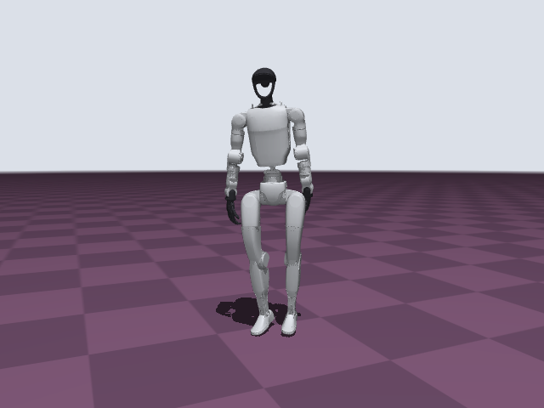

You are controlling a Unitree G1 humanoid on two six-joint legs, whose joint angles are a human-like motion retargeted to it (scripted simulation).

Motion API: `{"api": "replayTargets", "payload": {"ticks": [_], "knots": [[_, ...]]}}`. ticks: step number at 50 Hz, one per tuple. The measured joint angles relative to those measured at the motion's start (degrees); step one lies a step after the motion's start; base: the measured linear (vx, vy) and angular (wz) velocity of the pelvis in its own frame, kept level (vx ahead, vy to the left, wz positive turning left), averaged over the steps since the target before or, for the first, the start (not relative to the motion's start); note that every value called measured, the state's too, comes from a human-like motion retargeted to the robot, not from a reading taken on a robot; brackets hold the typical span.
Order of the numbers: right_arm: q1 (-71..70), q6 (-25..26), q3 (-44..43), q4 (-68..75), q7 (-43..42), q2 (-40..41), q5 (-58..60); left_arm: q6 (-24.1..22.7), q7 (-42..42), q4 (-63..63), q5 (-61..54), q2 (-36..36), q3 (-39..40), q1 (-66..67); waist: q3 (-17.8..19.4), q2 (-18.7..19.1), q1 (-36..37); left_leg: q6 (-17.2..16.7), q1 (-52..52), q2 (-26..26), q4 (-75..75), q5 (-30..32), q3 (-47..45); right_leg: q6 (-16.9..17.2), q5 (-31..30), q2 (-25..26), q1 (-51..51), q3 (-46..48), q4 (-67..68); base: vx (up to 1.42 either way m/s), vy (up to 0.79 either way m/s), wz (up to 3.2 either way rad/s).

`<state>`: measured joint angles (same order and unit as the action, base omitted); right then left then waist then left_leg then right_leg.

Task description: In place motions

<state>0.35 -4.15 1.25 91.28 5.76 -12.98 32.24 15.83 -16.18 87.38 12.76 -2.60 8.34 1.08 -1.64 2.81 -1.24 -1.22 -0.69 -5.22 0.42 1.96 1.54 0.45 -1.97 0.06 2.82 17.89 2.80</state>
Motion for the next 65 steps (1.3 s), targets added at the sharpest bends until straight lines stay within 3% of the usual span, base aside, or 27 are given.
{"api": "replayTargets", "payload": {"ticks": [5, 11, 16, 19, 20, 24, 30, 36, 41, 42, 43, 45, 47, 50, 55, 59, 65], "knots": [[-4.31, 2.87, 2.66, 2.21, 0.75, 1.8, -4.2, -1.96, 0.37, -1.03, 1.14, -0.65, 1.91, 4.17, -0.83, 0.21, 0.48, 0.44, -0.01, 0.71, 2.02, -1.08, -1.36, -0.72, 0.78, 0.55, -0.75, -0.98, -0.5, 0.19, -0.12, -0.07], [-10.54, 2.49, 6.56, -1.4, 4.03, 3.76, -5.44, -0.3, -0.35, 1.28, 0.78, -1.64, 3.53, 8.84, -0.61, -0.88, 0.76, 1.8, -3.45, 0.28, 10.58, 0.09, -2.25, -1.31, 1.85, -0.8, -2.16, -1.62, -0.95, 0.18, -0.13, 0.15], [-17.2, 2.97, 7.85, -5.13, 6.19, 6.15, -8.16, 0.22, -2.52, 3.73, -0.44, -1.76, 3.13, 11.82, 0.83, -3.66, 1.25, -0.62, -14.74, 0.06, 29.82, 13.27, -3.4, -0.98, 2.61, -4.56, -2.46, -1.01, -0.18, 0.05, -0.14, 0.35], [-20.93, 1.9, 6.6, -9.03, 8.4, 7.48, -13.74, -0.94, -4.8, 4.54, 2.96, -2.52, 1.53, 13.23, 3.54, -6.11, 4.75, 0.3, -22.46, -2.74, 41.04, 21.82, -2.48, -1.21, 2.64, -6.83, -2.74, -1.85, 0.32, -0.02, -0.16, -0.14], [-22.22, 1.39, 6.17, -10.26, 9.41, 7.74, -15.84, -1.4, -5.69, 4.84, 4.5, -2.85, 0.65, 13.8, 4.59, -6.89, 6.32, 1.3, -24.82, -3.52, 44.75, 21.99, -3.06, -1.46, 2.55, -7.44, -3.14, -2.19, 0.3, 0.0, -0.1, -0.39], [-26.22, 0.39, 3.35, -14.29, 9.97, 8.59, -17.92, 0.32, -8.27, 7.22, 13.29, -2.71, -0.7, 14.94, 6.3, -8.09, 11.17, 5.51, -34.87, -0.58, 59.01, 13.43, -10.9, -2.21, 2.12, -8.88, -3.99, -1.77, -0.6, -0.03, -0.04, -0.22], [-28.61, -1.46, 6.03, -16.03, 7.61, 8.5, -17.2, 0.43, -10.38, 8.85, 18.87, -1.82, 0.58, 16.44, 5.99, -8.47, 13.71, 1.85, -42.27, -3.14, 66.64, 11.16, -10.56, -2.47, 2.47, -10.04, -3.06, -2.84, 0.36, 0.0, 0.0, 0.0], [-24.8, -1.8, 7.23, -14.19, 7.96, 9.56, -14.48, 0.96, -10.03, 7.99, 15.12, -1.9, 2.73, 15.94, 4.4, -7.65, 11.86, 5.75, -33.62, -1.79, 58.17, 8.61, -9.2, -2.28, 3.19, -9.0, -5.02, 0.53, -0.35, 0.06, 0.0, 0.42], [-19.37, -1.08, 9.41, -11.79, 7.68, 10.66, -15.56, 1.48, -8.85, 5.97, 11.07, -2.23, 4.96, 14.91, 1.18, -5.73, 9.6, 3.22, -15.78, -3.46, 31.24, 10.86, -0.98, -1.77, 4.29, -6.13, -5.99, 1.82, -0.44, 0.1, 0.05, 0.12], [-18.24, -1.26, 9.96, -11.51, 7.89, 10.82, -15.59, 1.49, -8.4, 5.58, 10.1, -2.34, 5.42, 14.64, 0.25, -4.88, 9.35, 2.25, -11.55, -2.95, 24.06, 9.73, 0.44, -1.73, 4.62, -4.84, -5.88, 1.68, -0.3, 0.06, 0.1, -0.21], [-17.09, -1.62, 10.39, -11.33, 8.16, 10.93, -15.5, 1.48, -7.89, 5.3, 9.04, -2.51, 5.77, 14.3, -0.76, -3.83, 8.68, 1.22, -7.26, -2.19, 17.56, 4.46, 1.41, -1.69, 5.03, -3.33, -5.8, 1.83, -0.09, 0.07, 0.1, 0.06], [-14.8, -2.42, 11.04, -10.97, 8.7, 10.94, -14.83, 1.38, -6.95, 4.97, 6.91, -2.7, 6.1, 13.77, -2.98, -2.12, 6.19, 3.09, -1.17, 0.57, 9.15, -2.93, -5.13, -1.33, 5.66, -1.35, -5.81, 2.5, 0.08, 0.11, 0.09, 0.45], [-13.02, -2.52, 11.4, -10.26, 8.81, 10.91, -13.78, 1.76, -6.77, 4.46, 5.48, -2.8, 6.24, 13.13, -5.62, -0.17, 2.5, 2.21, -0.69, -0.08, 3.52, -0.65, 1.9, -0.65, 6.06, 0.03, -5.42, 4.04, -0.03, 0.04, 0.14, 0.84], [-12.4, -2.01, 11.37, -9.77, 8.34, 10.73, -13.89, 1.71, -7.02, 2.2, 5.26, -3.68, 6.25, 10.98, -7.48, 0.84, -2.43, -1.25, -2.03, 2.1, 0.79, 0.05, 0.29, 0.1, 6.22, 0.2, -4.18, 6.75, -0.21, -0.19, 0.14, 0.88], [-11.52, -3.94, 9.82, -12.41, 8.92, 8.6, -14.12, -0.76, -2.35, -0.63, 3.9, -6.55, 3.36, 6.96, -5.22, -1.72, -0.06, 1.26, -1.36, -0.45, 1.52, 0.0, 1.49, 0.5, 5.29, -1.39, -5.31, 6.68, -1.01, -0.16, 0.19, -0.15], [-9.21, -4.5, 7.64, -12.97, 9.57, 7.02, -10.24, 1.12, -0.23, 1.14, 2.47, -7.07, 3.73, 4.4, -5.89, -3.57, 3.4, 1.86, -0.6, -1.23, 0.83, 0.13, -0.29, 0.93, 4.86, -2.37, -4.65, 4.5, -0.36, -0.07, 0.14, -0.56], [-4.74, -4.59, 3.99, -11.17, 8.36, 5.32, -6.47, 0.01, 1.39, 7.93, -3.55, -6.05, 2.57, 0.66, -6.75, -3.92, 0.65, 3.26, -0.14, -1.56, 0.3, 0.81, 0.51, 2.33, 6.28, -2.97, -3.87, 4.86, 3.24, -0.07, 0.11, 0.11]]}}
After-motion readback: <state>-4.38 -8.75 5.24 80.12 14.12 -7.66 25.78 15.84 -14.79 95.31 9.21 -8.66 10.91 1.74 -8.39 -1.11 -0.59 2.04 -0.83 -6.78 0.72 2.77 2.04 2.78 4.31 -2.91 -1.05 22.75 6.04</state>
